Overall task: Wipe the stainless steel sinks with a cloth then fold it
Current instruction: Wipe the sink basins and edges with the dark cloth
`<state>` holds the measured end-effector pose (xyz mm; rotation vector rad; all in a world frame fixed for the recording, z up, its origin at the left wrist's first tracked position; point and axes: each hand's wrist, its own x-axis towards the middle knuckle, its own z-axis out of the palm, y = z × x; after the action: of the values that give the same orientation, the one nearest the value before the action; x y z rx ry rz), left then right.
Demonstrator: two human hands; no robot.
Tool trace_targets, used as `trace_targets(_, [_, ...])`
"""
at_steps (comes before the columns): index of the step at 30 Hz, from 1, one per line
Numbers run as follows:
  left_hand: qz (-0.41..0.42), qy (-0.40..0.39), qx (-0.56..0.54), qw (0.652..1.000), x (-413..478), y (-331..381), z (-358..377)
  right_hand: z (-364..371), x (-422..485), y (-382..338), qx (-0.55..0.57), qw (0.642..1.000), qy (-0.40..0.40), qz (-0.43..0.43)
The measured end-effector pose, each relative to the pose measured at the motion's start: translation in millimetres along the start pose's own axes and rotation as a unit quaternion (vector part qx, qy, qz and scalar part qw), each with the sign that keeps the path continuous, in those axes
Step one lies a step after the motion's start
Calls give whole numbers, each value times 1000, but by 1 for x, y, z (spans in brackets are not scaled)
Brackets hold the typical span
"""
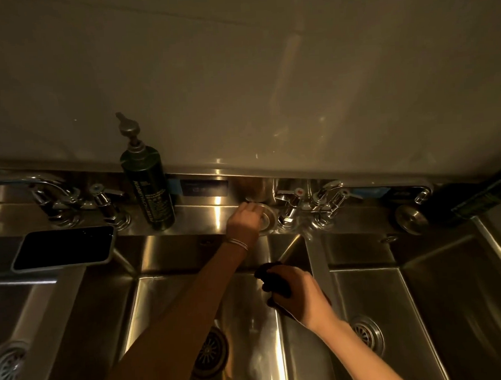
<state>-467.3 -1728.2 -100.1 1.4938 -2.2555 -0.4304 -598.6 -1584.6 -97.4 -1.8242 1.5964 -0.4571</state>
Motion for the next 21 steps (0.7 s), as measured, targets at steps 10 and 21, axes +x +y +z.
trace_targets(10, [-254,311,-37,915,-96,-63,-99,34,51,-52,-51,996,32,-71])
trace_targets(21, [-256,194,-169,932,-41,-101,-153,54,145,-82,-111,990,80,-35])
